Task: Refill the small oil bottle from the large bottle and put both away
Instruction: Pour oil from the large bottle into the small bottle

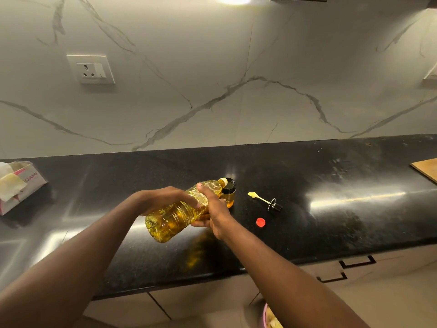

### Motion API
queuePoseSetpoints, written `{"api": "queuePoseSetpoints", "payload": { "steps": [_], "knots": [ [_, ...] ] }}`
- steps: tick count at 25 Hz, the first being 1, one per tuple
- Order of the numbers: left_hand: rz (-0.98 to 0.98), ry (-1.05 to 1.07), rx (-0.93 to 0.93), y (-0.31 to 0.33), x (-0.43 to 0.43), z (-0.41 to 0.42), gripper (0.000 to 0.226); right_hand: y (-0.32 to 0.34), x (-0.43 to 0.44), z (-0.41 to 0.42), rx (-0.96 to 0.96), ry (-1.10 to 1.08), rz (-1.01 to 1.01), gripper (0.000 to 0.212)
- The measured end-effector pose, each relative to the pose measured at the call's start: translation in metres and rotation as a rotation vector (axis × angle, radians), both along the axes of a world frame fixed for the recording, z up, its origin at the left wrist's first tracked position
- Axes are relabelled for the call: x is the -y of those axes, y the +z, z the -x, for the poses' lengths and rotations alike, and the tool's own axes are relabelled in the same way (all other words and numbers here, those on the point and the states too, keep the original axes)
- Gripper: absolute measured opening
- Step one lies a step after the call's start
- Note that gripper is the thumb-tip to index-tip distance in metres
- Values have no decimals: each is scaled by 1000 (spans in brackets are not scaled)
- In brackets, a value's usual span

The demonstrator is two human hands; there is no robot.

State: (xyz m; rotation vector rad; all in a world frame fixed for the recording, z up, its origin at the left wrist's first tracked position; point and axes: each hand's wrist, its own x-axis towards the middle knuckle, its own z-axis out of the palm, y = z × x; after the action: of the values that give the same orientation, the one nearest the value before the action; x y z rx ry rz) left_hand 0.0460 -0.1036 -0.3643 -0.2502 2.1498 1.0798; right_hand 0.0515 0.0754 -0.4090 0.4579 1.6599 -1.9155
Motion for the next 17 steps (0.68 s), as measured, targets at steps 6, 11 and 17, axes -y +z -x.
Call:
{"api": "queuePoseSetpoints", "payload": {
  "steps": [6, 11, 17],
  "knots": [
    [18, 1, 3, 0, 0, 0, 80, 2, -2, -1, -5, 4, -2, 84],
    [22, 14, 2, 2, -1, -1, 74, 2, -2, -1, -10, 8, -8, 84],
    [26, 22, -7, 3, -1, -3, 56, 5, -1, -3, -14, 11, -19, 86]
  ]
}}
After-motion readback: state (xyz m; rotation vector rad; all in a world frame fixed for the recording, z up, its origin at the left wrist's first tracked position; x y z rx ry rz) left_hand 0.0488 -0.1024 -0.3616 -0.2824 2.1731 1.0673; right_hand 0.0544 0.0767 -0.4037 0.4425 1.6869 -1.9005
